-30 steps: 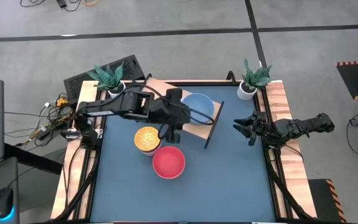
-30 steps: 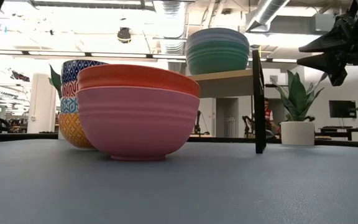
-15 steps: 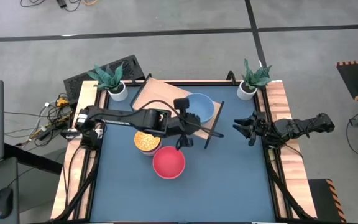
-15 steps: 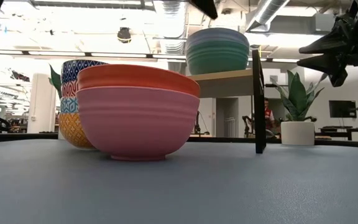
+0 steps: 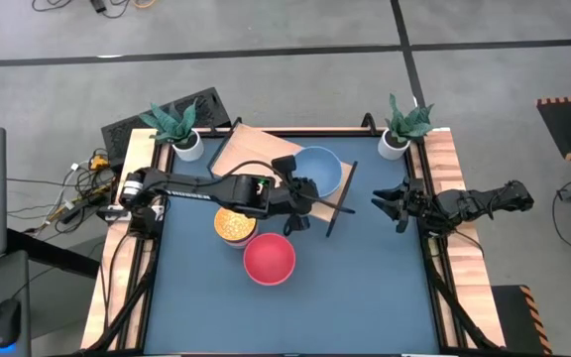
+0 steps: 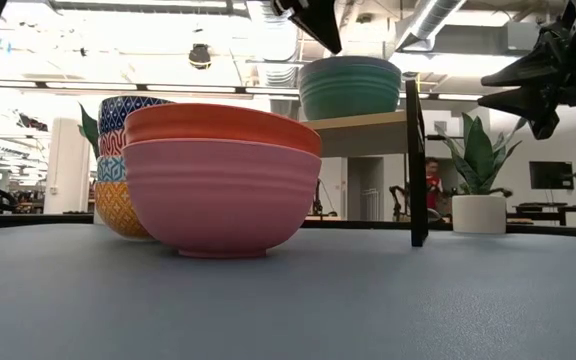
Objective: Place and stack bowls onto a shelf
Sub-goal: Stack the blue bowl onto the green bowl on the shelf, then stack the orange bowl onto the blue bowl on the shelf
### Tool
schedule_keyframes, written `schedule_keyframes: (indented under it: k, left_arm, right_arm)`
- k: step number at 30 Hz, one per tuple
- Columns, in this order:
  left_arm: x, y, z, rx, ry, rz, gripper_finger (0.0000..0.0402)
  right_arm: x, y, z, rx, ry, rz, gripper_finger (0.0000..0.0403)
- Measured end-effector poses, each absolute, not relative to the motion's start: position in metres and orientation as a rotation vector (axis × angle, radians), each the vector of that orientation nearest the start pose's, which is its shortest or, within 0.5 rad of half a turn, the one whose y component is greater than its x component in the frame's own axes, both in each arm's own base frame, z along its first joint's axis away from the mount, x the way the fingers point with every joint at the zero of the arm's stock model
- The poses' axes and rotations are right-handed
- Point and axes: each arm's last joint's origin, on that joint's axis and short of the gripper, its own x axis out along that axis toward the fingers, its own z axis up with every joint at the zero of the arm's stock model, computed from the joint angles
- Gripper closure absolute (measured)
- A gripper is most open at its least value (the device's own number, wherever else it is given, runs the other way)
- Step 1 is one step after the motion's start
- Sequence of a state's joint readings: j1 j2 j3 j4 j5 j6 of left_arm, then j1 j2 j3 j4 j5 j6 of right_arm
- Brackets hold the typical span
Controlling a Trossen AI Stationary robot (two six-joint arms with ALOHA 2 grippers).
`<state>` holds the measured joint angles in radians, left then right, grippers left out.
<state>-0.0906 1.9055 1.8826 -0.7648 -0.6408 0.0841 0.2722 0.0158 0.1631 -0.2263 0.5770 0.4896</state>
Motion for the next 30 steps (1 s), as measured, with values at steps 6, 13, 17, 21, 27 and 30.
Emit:
schedule_keyframes:
  k: [6,13,17,21,27,30]
  left_arm:
    - [0.406,-0.031,0.378,0.342,0.662,0.497,0.0401]
    - [0.351,-0.047,0.404,0.128,0.853,0.204,0.0366]
    - [0.326,-0.058,0.394,0.005,1.102,0.089,0.0318]
    - [0.327,-0.086,0.373,-0.004,1.176,-0.064,0.0268]
    - [0.333,-0.126,0.334,0.14,1.126,-0.213,0.023]
    - [0.33,-0.135,0.308,0.176,1.167,-0.262,0.0229]
  right_arm:
    - [0.083,0.007,0.196,0.453,-0.003,-0.316,0.0212]
    - [0.082,0.007,0.194,0.446,0.012,-0.319,0.0212]
    - [0.082,0.007,0.193,0.441,0.023,-0.321,0.0212]
    - [0.082,0.007,0.193,0.441,0.023,-0.322,0.0212]
    - [0.082,0.007,0.193,0.445,0.021,-0.322,0.0212]
    - [0.082,0.007,0.193,0.452,0.02,-0.322,0.0212]
